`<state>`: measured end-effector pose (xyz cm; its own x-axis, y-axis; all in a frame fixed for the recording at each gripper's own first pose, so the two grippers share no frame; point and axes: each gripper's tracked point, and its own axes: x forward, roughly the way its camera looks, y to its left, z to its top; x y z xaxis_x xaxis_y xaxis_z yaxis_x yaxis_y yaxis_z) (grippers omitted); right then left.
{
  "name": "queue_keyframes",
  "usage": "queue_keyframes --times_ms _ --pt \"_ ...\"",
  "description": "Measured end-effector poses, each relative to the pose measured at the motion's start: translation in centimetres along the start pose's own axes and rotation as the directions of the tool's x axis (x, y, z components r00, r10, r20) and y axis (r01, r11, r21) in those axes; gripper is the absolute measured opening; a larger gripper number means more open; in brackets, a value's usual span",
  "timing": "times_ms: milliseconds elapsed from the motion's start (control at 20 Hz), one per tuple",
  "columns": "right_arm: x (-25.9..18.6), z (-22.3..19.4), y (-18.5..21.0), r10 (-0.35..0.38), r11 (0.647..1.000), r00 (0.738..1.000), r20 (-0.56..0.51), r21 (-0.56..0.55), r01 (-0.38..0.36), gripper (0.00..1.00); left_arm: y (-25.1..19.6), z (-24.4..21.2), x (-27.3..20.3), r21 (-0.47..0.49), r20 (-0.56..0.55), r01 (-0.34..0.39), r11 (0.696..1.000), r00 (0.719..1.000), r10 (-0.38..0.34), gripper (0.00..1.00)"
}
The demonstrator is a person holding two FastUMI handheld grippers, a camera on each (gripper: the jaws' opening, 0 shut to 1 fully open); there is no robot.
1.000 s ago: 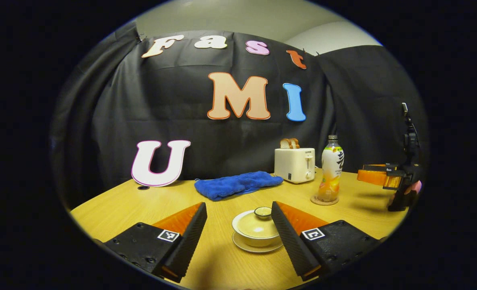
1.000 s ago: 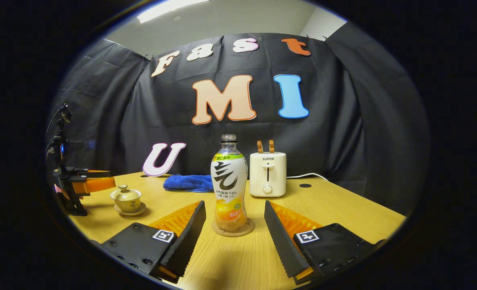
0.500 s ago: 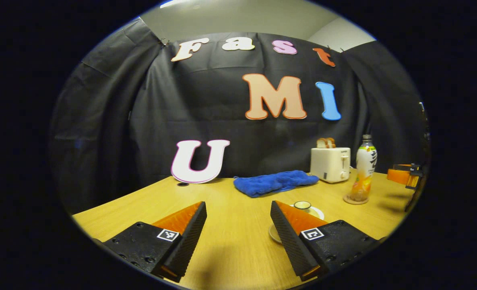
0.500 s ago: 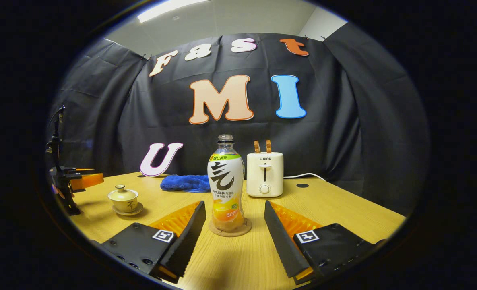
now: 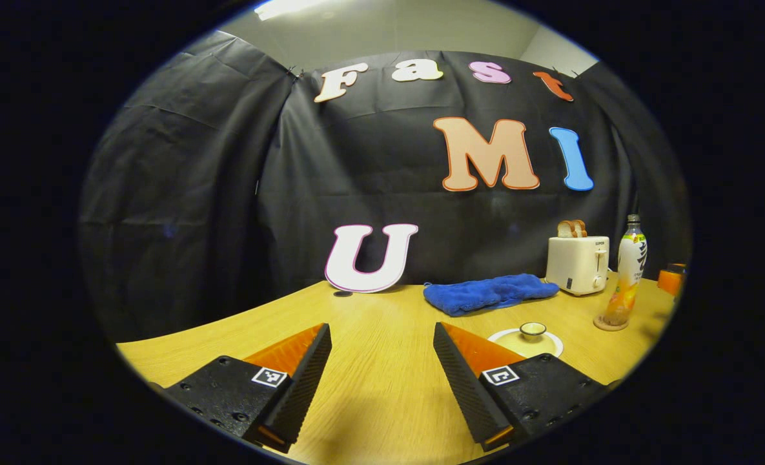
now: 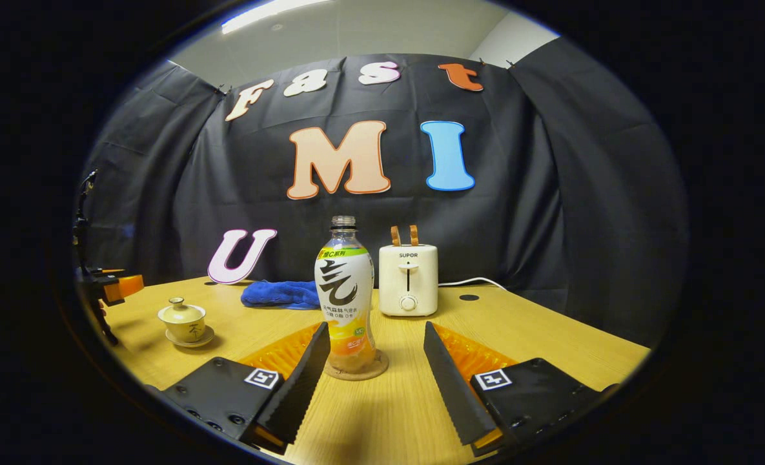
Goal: Open the teacup lid with one hand, grasp the water bottle and pour water into the teacup with the other hand; after pouring, place the water bottle on the coaster and then close the teacup lid.
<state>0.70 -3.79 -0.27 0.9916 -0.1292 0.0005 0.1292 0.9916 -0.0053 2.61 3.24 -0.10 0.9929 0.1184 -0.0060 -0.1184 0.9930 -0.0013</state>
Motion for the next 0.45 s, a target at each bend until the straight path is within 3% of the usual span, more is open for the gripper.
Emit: queue_keyframes --times_ms 250,300,350,450 --pt "-0.01 -0.07 -0.01 0.000 1.000 1.000 -0.001 0.000 0.000 0.93 -0.03 -0.01 0.05 -0.001 0.000 0.001 1.000 1.000 -0.001 0.94" --pt "-0.04 -0.06 0.00 0.000 1.000 1.000 -0.001 0.000 0.000 0.88 -0.09 0.04 -0.01 -0.001 -0.001 0.002 1.000 1.000 -0.002 0.93" --pt "0.02 -0.09 -0.01 0.000 1.000 1.000 -0.001 0.000 0.000 0.93 -0.09 0.02 -0.03 -0.001 -0.001 0.002 1.000 1.000 -0.002 0.93" --pt "0.03 -0.13 0.04 0.000 1.000 1.000 -0.001 0.000 0.000 0.93 -0.09 -0.08 0.04 -0.002 -0.001 0.002 1.000 1.000 -0.002 0.93"
